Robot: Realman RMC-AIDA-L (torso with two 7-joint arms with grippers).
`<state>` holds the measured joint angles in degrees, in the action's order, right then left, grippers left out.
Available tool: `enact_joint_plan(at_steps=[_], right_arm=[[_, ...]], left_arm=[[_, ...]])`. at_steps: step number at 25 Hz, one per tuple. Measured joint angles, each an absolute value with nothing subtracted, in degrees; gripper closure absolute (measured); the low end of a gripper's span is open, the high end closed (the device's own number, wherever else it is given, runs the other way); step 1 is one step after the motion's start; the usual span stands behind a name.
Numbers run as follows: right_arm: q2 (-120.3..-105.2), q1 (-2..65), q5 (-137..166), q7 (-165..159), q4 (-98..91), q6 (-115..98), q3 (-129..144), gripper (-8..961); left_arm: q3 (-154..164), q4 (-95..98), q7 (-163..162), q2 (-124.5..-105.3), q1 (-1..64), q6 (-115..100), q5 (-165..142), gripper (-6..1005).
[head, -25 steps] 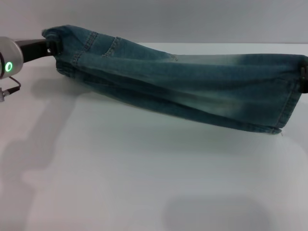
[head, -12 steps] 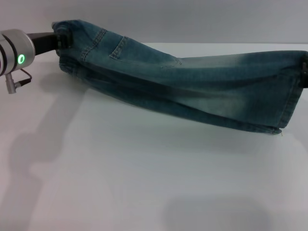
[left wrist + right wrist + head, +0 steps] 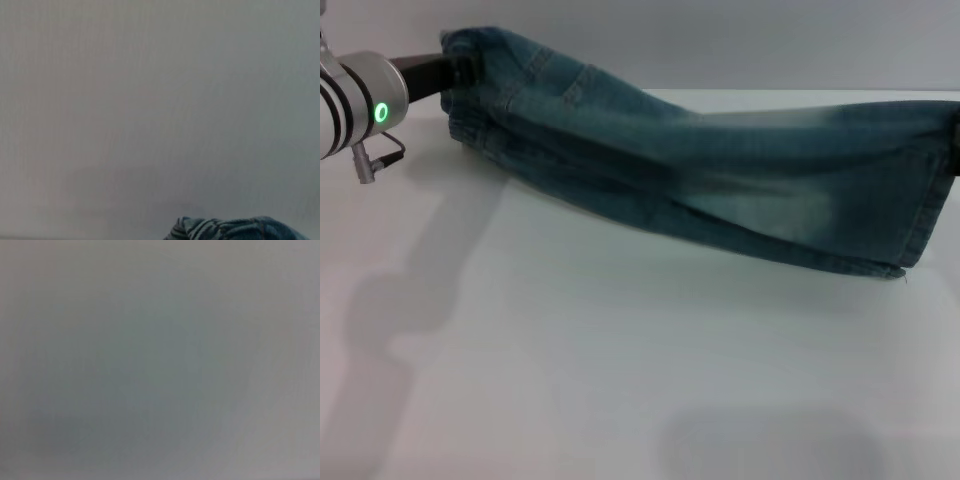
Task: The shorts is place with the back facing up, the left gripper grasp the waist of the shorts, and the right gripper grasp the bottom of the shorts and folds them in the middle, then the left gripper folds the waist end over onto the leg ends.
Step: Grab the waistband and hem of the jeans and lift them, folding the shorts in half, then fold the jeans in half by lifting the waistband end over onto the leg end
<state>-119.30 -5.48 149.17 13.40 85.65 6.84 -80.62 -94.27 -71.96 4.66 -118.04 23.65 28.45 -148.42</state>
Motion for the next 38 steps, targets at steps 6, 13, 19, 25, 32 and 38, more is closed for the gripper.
enact_joint_plan(at_steps=[6, 13, 19, 25, 32, 38], right_arm=[[-119.23, -3.6, 146.8, 13.8, 79.7, -0.6, -81.3, 880], [-119.02, -3.0, 143.1, 14.0, 77.9, -0.6, -82.4, 840], [-119.0, -3.2, 143.1, 14.2, 78.1, 1.6, -80.9, 719], [-119.0, -4.0, 143.1, 14.2, 79.8, 3.2, -78.8, 549], [-119.0, -4.5, 143.2, 15.0, 80.1, 3.2, -76.5, 460], [-119.08, -5.1, 143.4, 18.5, 79.1, -8.0, -73.0, 461]], left_arm=[[-89.8, -65.8, 4.5, -118.18, 25.0, 15.0, -146.2, 749], [-81.6, -58.9, 4.3, -118.02, 28.0, -1.9, -144.8, 730], [-81.0, -57.8, 4.5, -117.96, 29.5, 0.3, -145.0, 611], [-82.4, -56.3, 4.6, -117.86, 29.6, 0.5, -145.5, 432], [-85.0, -57.8, 5.9, -117.67, 28.5, 2.8, -148.0, 209], [-85.0, -59.1, 7.7, -117.71, 28.0, 6.0, -148.3, 149]])
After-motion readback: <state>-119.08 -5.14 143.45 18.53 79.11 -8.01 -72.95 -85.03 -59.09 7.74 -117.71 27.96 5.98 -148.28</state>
